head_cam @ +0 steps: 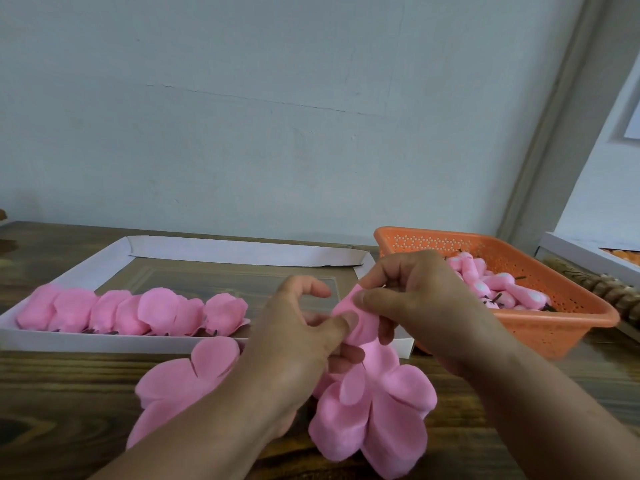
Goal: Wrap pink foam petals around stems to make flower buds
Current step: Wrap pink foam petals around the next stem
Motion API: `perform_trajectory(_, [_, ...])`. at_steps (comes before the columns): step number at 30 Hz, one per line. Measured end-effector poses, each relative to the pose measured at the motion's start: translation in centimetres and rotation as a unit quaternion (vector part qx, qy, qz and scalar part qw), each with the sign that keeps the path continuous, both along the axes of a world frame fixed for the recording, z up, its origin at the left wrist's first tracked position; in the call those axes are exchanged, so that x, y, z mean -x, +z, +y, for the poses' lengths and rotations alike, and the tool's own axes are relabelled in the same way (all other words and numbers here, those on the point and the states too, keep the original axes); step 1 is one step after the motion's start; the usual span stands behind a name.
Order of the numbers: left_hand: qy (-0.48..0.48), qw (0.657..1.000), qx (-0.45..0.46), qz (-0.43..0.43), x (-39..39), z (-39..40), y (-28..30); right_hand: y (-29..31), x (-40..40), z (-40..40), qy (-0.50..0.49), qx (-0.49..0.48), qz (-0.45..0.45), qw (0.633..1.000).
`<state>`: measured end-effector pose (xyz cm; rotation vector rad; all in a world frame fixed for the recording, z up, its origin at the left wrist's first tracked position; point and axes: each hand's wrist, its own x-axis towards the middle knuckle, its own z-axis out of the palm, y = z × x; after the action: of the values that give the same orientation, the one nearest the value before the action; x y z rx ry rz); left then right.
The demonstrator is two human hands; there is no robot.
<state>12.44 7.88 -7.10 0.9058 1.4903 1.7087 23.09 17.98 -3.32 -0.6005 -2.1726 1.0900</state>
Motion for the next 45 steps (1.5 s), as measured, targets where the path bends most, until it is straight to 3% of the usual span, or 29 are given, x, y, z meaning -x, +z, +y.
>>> perform_trajectory(8, [-0.004,0.996,-0.026,0.082,-0.2,-0.2,-0.4,-0.3,0.2,-0.1,-0.023,0.025,0.031,0.999])
perform_trajectory(45, [-0.034,0.994,-0.068,0.077,-0.5,-0.6,0.0,-0.3,0.3,-0.9,-0.013,0.074,0.050,0.996])
